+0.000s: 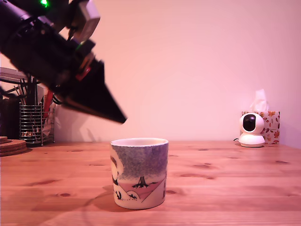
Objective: Pick up the coffee capsules on the table and drop them inside the coffee cup
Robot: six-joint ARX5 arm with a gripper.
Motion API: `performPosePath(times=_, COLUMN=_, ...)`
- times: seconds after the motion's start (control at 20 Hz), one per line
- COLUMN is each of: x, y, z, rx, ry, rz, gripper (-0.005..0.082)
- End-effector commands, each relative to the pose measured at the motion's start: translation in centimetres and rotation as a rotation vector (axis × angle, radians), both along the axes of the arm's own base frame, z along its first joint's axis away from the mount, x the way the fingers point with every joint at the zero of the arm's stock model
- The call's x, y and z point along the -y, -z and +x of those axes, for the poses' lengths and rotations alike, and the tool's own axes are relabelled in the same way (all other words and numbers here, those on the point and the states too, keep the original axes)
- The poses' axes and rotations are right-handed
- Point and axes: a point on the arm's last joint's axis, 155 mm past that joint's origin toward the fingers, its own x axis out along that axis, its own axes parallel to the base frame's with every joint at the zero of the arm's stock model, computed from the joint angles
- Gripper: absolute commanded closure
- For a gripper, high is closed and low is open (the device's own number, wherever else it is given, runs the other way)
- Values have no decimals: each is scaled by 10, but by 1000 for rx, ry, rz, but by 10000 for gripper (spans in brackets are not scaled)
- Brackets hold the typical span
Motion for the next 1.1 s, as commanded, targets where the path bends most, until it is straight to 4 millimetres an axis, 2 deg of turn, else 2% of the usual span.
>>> performPosePath(times=0.0, x=-4, y=-9, z=2, rx=10, ry=-28, rz=-18, gripper=793)
performPosePath(times=0.15, x=-19, y=-6, z=2, rx=-14, ry=-84, rz=-15, gripper=793)
performPosePath(times=0.45, x=-73, y=9, z=-1, rx=-57, ry=-284, rz=0, gripper=793)
performPosePath(times=0.75, x=-126, y=3, z=-1, rx=-48, ry=-512, rz=11, gripper=793)
performPosePath(times=1.05, x=-142, y=-11, z=-10, rx=-26, ry=-579, rz=1, gripper=793)
